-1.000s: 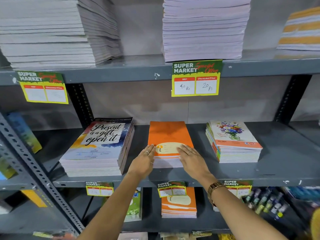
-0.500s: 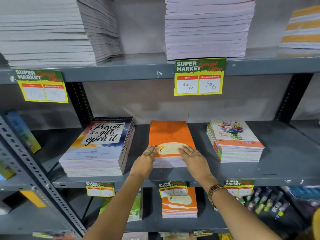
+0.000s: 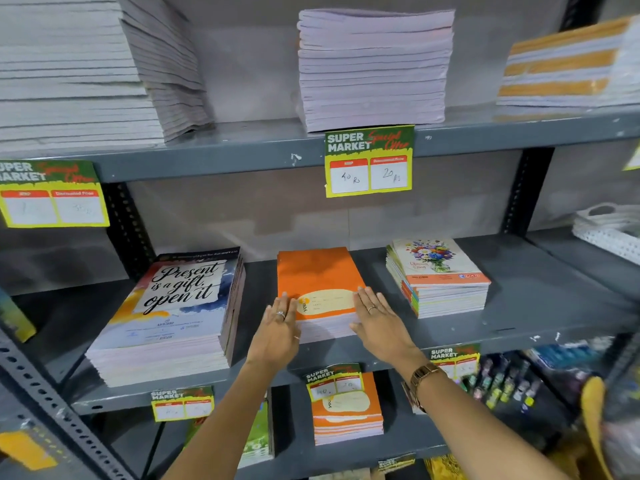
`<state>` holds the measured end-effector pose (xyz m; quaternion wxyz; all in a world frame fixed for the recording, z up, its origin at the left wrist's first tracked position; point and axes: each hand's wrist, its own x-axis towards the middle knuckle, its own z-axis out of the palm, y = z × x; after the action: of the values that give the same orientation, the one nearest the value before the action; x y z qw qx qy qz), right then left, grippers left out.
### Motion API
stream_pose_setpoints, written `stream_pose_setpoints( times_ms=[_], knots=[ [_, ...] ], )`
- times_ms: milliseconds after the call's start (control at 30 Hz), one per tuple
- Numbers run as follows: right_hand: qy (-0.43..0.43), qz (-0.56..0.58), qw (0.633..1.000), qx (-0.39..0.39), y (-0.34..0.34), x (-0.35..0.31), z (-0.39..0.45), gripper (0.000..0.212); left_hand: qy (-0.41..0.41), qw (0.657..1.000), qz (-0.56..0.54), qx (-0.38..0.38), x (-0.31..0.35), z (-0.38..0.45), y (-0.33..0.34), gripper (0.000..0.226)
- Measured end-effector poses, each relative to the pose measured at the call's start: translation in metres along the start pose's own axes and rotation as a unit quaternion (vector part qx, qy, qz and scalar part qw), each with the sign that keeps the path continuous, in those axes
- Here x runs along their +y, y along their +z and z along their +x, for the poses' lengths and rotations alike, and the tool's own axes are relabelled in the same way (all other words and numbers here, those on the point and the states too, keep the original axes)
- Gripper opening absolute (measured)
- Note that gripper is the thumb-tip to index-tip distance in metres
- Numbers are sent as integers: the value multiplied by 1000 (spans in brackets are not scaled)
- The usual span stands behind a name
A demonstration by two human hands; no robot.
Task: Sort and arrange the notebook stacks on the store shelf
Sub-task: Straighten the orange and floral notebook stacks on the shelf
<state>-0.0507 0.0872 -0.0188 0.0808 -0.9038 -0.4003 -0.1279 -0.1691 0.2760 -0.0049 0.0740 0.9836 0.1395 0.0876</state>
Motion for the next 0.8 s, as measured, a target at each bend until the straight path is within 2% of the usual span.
stream_pose_setpoints(
  times_ms=[167, 333, 467, 633, 800],
  knots=[
    [83, -12, 996, 43, -9, 32, -22, 62, 29, 997, 52, 53, 21, -1, 3, 61],
    [149, -16, 985, 79, -23, 84, -31, 58, 78, 994, 34, 69, 67, 23, 2, 57],
    [127, -23, 988, 87, -32, 125, -33, 58, 108, 991, 38, 73, 108, 46, 10, 55],
    [100, -32, 992, 65, -35, 167, -30, 56, 120, 992, 18, 30, 161, 76, 25, 57],
    [48, -36, 996, 64, -38, 196, -33, 65, 95, 993, -76, 3, 197, 93, 36, 57]
  ],
)
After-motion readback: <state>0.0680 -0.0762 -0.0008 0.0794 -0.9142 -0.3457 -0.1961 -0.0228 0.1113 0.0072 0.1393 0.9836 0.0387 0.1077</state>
